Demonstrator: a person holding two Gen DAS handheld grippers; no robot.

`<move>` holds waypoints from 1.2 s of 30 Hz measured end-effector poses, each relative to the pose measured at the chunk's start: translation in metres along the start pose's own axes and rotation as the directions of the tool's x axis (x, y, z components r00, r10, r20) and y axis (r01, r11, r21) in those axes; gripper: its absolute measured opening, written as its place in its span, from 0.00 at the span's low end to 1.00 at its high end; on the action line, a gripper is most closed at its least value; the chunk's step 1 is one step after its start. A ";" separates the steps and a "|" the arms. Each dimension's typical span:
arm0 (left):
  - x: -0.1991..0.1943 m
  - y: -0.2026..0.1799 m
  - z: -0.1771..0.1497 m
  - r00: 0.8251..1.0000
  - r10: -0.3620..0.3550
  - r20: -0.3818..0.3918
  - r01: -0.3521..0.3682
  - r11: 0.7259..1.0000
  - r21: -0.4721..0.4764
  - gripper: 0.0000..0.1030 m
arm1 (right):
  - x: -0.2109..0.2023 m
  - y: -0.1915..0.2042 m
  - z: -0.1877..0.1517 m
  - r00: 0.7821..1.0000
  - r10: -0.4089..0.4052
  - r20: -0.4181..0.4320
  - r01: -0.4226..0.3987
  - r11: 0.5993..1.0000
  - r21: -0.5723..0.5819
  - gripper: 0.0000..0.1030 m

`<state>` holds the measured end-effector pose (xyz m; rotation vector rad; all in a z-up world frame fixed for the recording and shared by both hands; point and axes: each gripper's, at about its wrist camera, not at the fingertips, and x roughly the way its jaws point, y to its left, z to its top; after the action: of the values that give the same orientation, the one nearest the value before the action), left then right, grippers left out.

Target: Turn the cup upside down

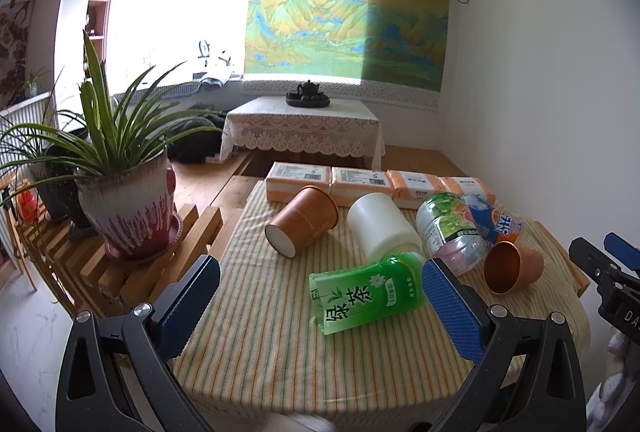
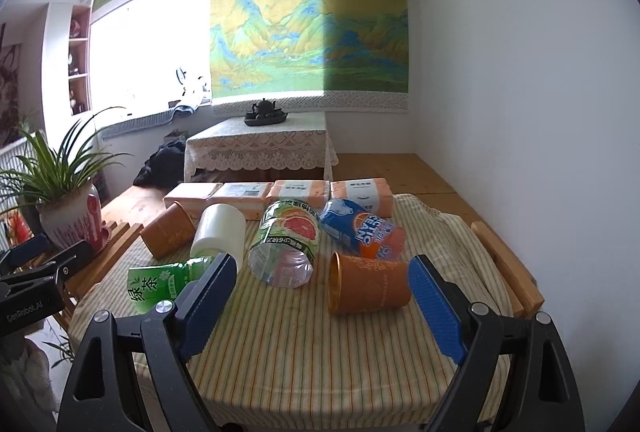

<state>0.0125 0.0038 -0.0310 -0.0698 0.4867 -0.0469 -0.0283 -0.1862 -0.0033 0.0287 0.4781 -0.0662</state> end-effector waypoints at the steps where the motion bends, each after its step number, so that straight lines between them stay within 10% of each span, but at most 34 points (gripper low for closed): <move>1: 0.004 0.002 0.002 1.000 -0.006 -0.014 0.006 1.000 -0.001 0.99 | 0.002 0.000 0.001 1.000 0.007 -0.005 -0.007 1.000 -0.001 0.82; 11: 0.008 0.026 0.004 0.999 0.036 -0.012 -0.036 0.999 -0.010 0.99 | 0.051 0.029 0.027 0.970 0.191 -0.151 -0.200 0.979 -0.044 0.83; 18: -0.003 0.054 0.000 0.998 0.067 0.005 -0.067 0.996 -0.050 0.99 | 0.126 0.069 0.062 0.891 0.290 -0.350 -0.326 0.944 -0.048 0.83; 36: 0.004 0.130 -0.007 0.991 0.136 0.005 -0.133 0.976 -0.174 0.99 | 0.264 0.146 0.070 0.706 0.151 -0.692 -0.340 0.929 -0.145 0.83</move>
<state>0.0161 0.1330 -0.0493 -0.2078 0.4768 0.1296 0.2480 -0.0589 -0.0605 -0.1532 1.2135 0.2924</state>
